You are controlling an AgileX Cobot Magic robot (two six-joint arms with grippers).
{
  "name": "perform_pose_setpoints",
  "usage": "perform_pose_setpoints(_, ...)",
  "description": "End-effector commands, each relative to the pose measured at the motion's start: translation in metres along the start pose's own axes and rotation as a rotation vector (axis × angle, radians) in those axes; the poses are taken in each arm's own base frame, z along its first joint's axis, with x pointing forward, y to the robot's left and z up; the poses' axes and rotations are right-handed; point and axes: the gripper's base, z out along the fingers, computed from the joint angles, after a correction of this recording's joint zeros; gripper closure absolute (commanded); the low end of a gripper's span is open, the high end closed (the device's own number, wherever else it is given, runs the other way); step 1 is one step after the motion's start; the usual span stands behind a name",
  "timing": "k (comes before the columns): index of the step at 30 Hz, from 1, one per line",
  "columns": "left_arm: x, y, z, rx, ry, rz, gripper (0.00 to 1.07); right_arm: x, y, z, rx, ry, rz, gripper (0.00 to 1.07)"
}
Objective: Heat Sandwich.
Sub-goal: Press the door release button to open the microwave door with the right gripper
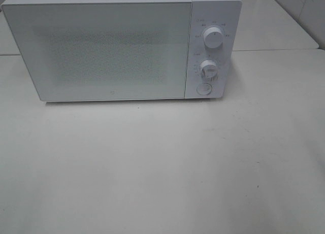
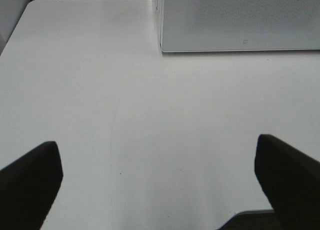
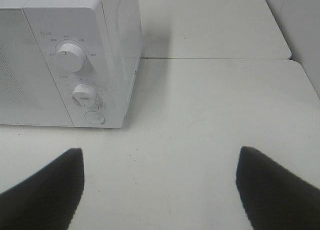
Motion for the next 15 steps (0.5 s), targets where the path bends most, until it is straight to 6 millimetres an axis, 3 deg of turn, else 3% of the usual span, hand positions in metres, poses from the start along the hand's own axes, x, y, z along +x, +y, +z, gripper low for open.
perform_pose_setpoints(1, 0.001, 0.0, -0.002, 0.003, -0.026, -0.002, 0.09, -0.007, -0.001, 0.014, 0.007, -0.028, 0.017, 0.31)
perform_pose_setpoints(15, 0.001, 0.0, -0.002, 0.003, -0.026, -0.002, 0.09, -0.018, -0.003, 0.082, 0.016, -0.119, 0.024, 0.31)
